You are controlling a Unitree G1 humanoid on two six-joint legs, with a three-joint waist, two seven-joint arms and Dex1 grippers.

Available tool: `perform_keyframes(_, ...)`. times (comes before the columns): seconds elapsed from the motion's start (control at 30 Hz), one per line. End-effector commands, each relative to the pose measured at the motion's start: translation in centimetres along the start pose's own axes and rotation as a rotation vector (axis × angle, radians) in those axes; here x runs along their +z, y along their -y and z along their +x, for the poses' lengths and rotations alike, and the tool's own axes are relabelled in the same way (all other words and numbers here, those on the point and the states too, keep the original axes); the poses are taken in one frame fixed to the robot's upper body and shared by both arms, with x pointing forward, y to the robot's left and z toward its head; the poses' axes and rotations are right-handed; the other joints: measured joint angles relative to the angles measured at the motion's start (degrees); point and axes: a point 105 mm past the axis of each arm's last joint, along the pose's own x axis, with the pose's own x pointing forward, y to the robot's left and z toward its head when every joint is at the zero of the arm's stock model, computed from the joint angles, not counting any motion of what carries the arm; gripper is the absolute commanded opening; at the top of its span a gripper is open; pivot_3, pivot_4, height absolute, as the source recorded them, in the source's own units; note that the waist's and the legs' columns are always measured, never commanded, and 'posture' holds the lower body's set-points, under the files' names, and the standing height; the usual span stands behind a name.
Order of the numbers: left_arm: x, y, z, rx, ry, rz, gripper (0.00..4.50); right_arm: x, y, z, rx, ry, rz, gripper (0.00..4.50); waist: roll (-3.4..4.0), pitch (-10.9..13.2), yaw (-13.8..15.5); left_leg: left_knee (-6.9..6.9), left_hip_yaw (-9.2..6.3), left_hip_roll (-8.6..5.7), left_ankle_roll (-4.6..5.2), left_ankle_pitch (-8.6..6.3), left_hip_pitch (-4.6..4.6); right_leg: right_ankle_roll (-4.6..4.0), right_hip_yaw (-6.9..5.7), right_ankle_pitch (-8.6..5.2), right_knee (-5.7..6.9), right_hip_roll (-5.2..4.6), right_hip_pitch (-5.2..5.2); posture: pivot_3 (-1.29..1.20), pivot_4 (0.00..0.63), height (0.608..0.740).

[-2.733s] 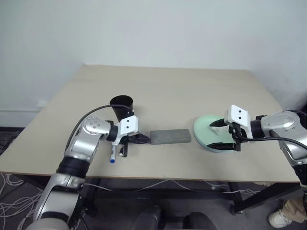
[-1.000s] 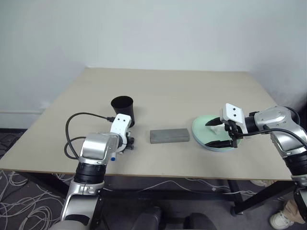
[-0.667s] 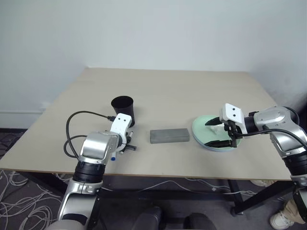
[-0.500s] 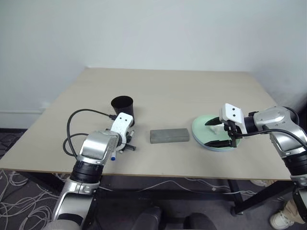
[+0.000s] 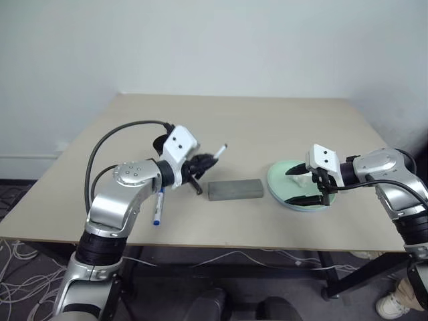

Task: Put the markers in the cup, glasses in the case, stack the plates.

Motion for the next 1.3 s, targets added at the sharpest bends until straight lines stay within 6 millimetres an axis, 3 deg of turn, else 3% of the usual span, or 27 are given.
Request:
perform_keyframes(0.03, 2.5, -4.9, -0.6, 0.248, 0.142, 0.02, 0.07, 1.5, 0.6, -0.6, -0.024, 0.029, -0.057, 4.5, -0.02, 0.0, 0.0, 0.0, -0.03, 0.0, -0.01, 0.01, 0.0, -0.04, -0.03, 0.04, 0.0, 0.0, 0.0, 0.0, 0.0, 0.709)
perform_keyframes(0.17, 2.8, -9.2, -1.2, 0.491, 0.241, 0.006, 0.07, 1.6, 0.6, -0.6, -0.021, 0.031, -0.059, 4.5, -0.02, 0.0, 0.0, 0.11, -0.06, 0.0, -0.03, 0.02, 0.0, -0.05, -0.07, 0.08, 0.01, 0.01, -0.01, 0.0, 0.0, 0.709)
perform_keyframes(0.37, 1.9, -11.8, -1.0, 0.631, 0.286, 0.03, 0.07, 1.9, 0.6, -0.6, -0.017, 0.033, -0.063, 4.5, -0.06, 0.0, 0.2, 0.32, -0.06, 0.0, -0.02, 0.03, -0.05, -0.11, -0.01, 0.32, 0.0, 0.06, -0.01, 0.0, 0.0, 0.709)
perform_keyframes(0.6, 0.3, -12.1, 0.2, 0.639, 0.253, 0.025, 0.07, 2.0, 0.7, -0.6, -0.018, 0.035, -0.067, 4.5, -0.08, 0.0, 0.1, 0.35, -0.03, -0.01, 0.0, 0.02, -0.11, -0.08, -0.03, 0.32, -0.04, 0.04, -0.01, 0.0, 0.0, 0.709)
perform_keyframes(0.9, -2.6, -11.0, 1.1, 0.578, 0.181, 0.033, 0.07, 2.1, 0.6, -0.6, -0.018, 0.037, -0.064, 4.5, -0.09, 0.0, 0.1, 0.35, -0.08, -0.01, 0.0, 0.02, -0.11, -0.07, -0.06, 0.33, -0.04, 0.05, -0.01, 0.0, 0.0, 0.709)
perform_keyframes(1.23, -3.4, -11.1, 0.8, 0.59, 0.162, 0.043, 0.07, 2.0, 0.8, -0.6, -0.028, 0.034, -0.055, 4.5, -0.09, 0.0, 0.1, 0.35, -0.09, -0.01, 0.0, 0.01, -0.12, -0.07, -0.09, 0.34, -0.04, 0.04, -0.01, 0.0, 0.0, 0.709)
perform_keyframes(1.3, -3.5, -11.1, 0.8, 0.586, 0.158, 0.039, 0.62, 2.0, 1.0, -0.6, -0.036, 0.03, -0.055, 4.5, -0.09, 0.0, 0.1, 0.35, -0.09, -0.01, 0.0, 0.01, -0.12, -0.06, -0.09, 0.34, -0.04, 0.04, -0.01, 0.0, 0.0, 0.709)
